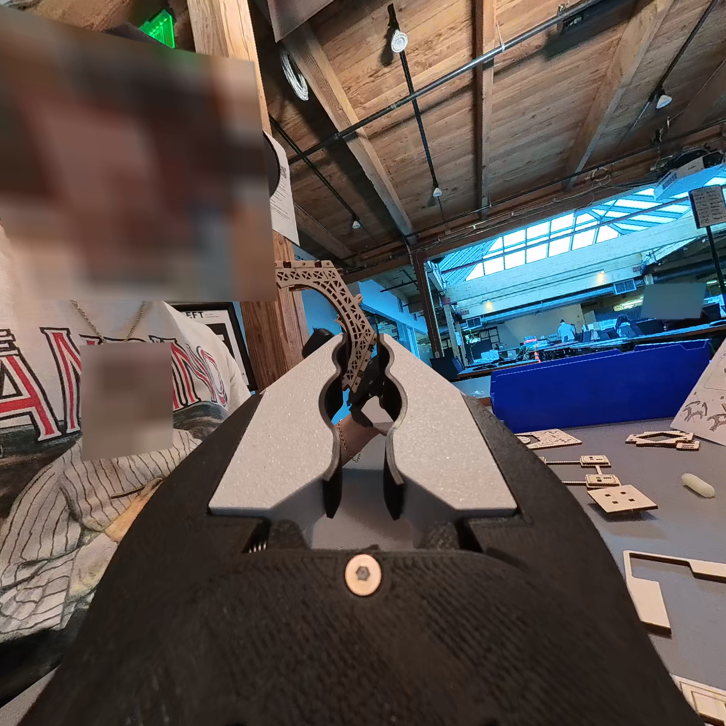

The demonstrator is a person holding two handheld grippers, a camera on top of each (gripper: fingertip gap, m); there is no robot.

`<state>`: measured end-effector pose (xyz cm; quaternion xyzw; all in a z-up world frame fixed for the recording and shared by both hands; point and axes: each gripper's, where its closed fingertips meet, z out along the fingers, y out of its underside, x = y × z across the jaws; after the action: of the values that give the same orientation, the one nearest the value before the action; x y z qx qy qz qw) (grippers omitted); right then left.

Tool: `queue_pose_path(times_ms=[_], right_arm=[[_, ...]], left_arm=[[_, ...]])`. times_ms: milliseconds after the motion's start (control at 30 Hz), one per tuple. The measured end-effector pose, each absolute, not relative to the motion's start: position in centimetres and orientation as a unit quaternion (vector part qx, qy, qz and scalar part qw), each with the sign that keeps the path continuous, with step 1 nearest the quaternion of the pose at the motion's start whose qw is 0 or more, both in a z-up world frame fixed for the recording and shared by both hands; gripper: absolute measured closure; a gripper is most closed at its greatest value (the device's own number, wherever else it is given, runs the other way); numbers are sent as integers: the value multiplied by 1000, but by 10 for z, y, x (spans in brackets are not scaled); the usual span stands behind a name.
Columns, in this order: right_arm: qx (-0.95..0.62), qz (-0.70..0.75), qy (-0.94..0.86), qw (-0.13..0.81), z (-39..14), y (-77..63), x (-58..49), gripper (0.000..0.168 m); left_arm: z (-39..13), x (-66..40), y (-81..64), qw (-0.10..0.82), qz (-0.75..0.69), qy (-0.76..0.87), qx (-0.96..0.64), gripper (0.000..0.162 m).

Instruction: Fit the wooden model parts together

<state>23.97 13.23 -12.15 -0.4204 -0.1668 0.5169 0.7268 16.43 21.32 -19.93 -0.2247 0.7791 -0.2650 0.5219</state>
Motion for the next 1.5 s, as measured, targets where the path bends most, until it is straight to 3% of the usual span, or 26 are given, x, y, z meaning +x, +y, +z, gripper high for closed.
queue_pose_path(times_ms=[433, 1167, 1500], right_arm=[[-420, 517, -170, 726, -122, 132, 239, 158], [-439, 502, -197, 718, -125, 131, 226, 158], [-538, 301, -250, 746, -144, 151, 225, 157]], left_arm=[[-227, 175, 208, 514, -184, 814, -198, 154], [-185, 176, 190, 567, -290, 747, -191, 154], [-174, 172, 197, 585, -300, 728, -194, 154]])
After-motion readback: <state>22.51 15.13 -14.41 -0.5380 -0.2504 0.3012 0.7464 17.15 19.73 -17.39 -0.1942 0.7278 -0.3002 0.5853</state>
